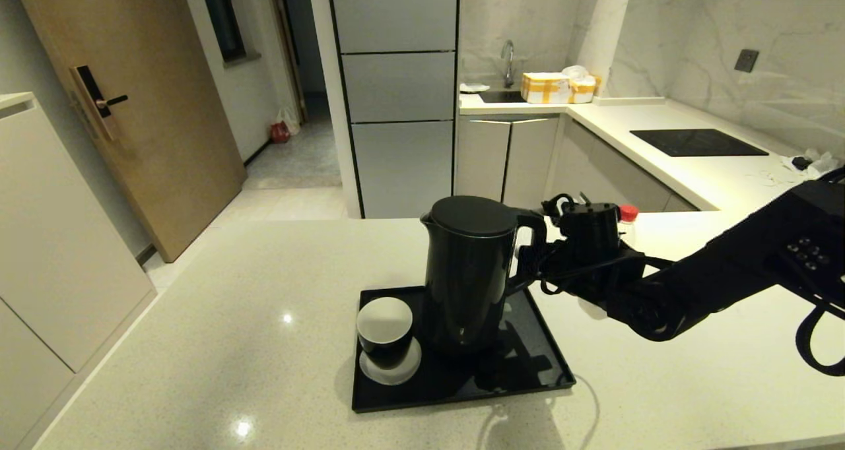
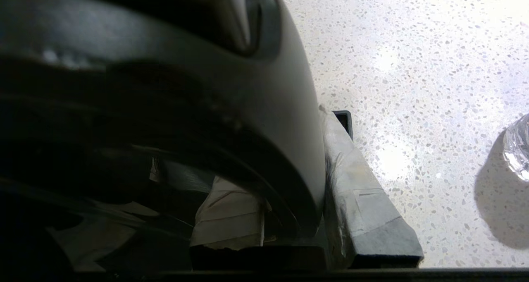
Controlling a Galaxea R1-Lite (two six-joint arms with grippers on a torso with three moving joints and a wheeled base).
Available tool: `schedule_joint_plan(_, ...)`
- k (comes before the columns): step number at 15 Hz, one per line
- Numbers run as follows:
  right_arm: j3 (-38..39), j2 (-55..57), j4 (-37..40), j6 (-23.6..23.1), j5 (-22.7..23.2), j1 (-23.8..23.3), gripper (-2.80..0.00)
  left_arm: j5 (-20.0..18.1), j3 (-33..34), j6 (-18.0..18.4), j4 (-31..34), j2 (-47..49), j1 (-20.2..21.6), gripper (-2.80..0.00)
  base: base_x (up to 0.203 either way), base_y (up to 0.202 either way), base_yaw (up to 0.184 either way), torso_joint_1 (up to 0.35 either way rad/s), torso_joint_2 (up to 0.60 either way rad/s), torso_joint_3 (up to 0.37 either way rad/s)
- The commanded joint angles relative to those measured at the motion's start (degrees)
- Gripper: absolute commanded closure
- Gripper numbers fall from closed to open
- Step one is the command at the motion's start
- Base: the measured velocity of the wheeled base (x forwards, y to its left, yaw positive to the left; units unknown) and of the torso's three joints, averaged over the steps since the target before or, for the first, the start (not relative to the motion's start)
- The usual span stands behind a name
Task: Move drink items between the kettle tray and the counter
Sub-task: Return the kettle to its original position
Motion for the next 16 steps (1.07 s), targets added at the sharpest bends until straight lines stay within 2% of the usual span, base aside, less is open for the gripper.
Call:
schedule_joint_plan(1,-0.11,0.13,0.21,-0.32,-0.09,-0.47,0.00,0.00,0.00,-0.05,0.00,-0.01,0.00,0.00,0.000,0.000,0.000,0.000,0.00,0.000)
schedule_joint_plan(7,0.34,-1.90,3.11,-4.81,-0.35,1.99,0.00,0.00,0.00,-0.06,0.00,-0.01,0.00,0.00,0.000,0.000,0.000,0.000,0.00,0.000)
schedule_joint_plan(16,-0.64,-1.29,4.15,-4.79,-2.09,1.50,0.00,0.00,0.00,0.03,0.00,-0.01,0.00,0.00,0.000,0.000,0.000,0.000,0.00,0.000)
